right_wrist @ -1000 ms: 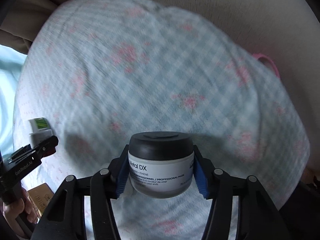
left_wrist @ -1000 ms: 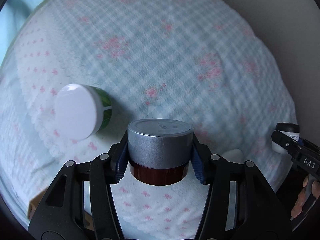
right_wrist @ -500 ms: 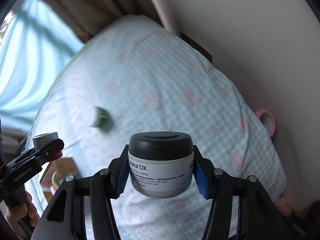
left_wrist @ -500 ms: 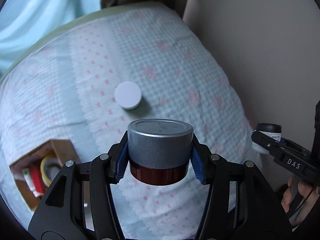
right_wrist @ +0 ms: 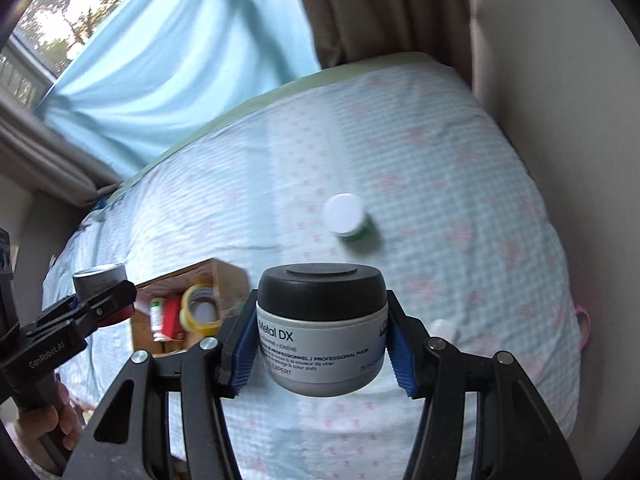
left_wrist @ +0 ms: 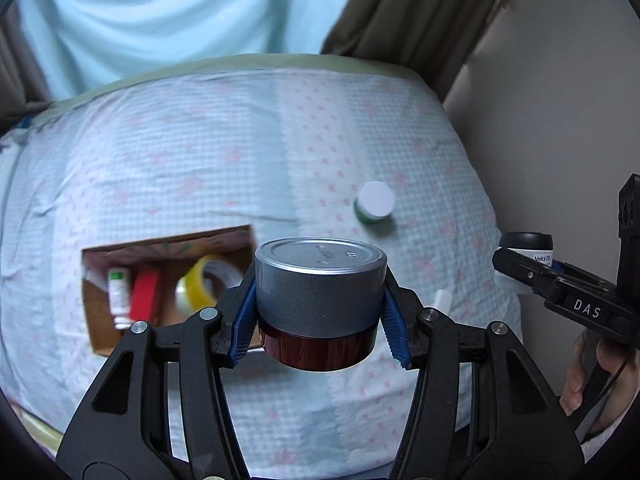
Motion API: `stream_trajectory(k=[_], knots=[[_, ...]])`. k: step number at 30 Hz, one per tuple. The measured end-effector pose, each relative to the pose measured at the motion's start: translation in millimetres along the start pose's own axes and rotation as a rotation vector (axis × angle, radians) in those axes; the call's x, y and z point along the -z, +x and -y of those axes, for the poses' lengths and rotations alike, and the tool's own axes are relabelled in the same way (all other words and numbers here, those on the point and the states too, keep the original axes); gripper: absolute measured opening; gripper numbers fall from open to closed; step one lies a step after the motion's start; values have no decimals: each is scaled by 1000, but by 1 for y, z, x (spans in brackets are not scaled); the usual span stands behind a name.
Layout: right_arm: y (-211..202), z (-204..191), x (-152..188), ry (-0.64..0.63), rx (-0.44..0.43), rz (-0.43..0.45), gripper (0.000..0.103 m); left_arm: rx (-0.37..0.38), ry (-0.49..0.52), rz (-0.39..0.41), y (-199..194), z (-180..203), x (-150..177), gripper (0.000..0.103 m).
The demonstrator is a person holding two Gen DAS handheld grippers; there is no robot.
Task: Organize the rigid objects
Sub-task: 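Carry the red-and-silver jar and black-lidded jar over the cardboard box, then open both tools to drop the two jars into the box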
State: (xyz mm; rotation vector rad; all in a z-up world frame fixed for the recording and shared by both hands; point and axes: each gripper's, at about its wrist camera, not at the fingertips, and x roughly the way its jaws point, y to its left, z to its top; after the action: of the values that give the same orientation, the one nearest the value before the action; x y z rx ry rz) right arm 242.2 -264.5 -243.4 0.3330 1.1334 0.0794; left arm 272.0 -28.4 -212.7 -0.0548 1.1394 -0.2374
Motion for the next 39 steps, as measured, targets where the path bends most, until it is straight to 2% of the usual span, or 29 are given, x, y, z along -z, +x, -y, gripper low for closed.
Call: stream_trajectory(k=[9, 13, 18, 28, 33, 39], knots=[[25, -117, 11, -73, -39, -26, 52, 7, -75, 2, -27, -131, 23, 50], [41, -167, 16, -75, -32, -32, 52, 33, -71, -26, -21, -182, 32, 50], [80, -216, 22, -47, -5, -68, 52, 50, -22, -86, 6, -235, 41, 50], [175, -275, 36, -40, 27, -196, 52, 48, -13, -197, 77, -300, 45, 50], [220, -290, 34, -75, 25, -265, 52, 45, -45, -240, 109, -320, 38, 50], [271, -299, 26, -85, -1, -335, 52, 27, -24, -297, 150, -329, 28, 50]])
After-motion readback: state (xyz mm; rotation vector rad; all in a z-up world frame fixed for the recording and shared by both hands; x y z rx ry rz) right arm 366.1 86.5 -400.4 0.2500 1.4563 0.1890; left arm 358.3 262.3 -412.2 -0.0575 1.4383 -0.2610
